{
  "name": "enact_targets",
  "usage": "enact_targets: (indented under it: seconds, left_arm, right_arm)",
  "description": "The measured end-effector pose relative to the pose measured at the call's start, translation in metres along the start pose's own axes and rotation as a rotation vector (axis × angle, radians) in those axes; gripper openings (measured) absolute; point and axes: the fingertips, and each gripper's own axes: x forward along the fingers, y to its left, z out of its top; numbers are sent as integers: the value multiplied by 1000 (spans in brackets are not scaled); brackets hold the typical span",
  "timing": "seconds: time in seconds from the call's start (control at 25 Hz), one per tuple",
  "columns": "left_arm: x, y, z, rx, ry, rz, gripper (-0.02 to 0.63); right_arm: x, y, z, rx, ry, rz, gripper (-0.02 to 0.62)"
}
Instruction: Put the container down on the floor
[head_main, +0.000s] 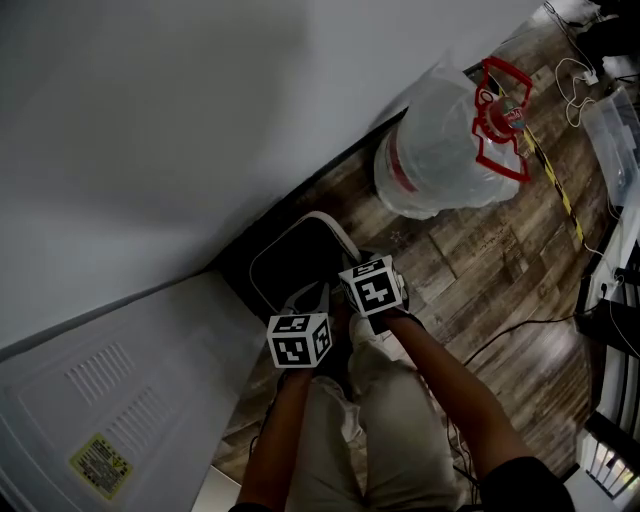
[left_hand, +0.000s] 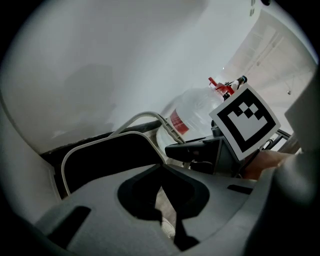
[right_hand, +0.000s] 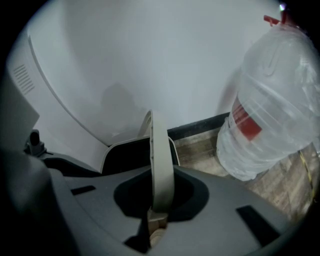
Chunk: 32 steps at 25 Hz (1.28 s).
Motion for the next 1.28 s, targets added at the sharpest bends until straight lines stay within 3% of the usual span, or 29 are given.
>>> enact_targets:
  seconds: [0.72,0.88,1.28]
  left_arm:
    - [18,-17,10,31,10,-50,15]
    - [19,-20,10,32,18,-51,15]
    - [11,-19,19,50,35,-43,15]
  right_arm:
    - [12,-31,-6,97,2,-18,35]
    - [11,-34,-8,115,8,-11,93]
    - [7,-41,-14,173,42,-5,144]
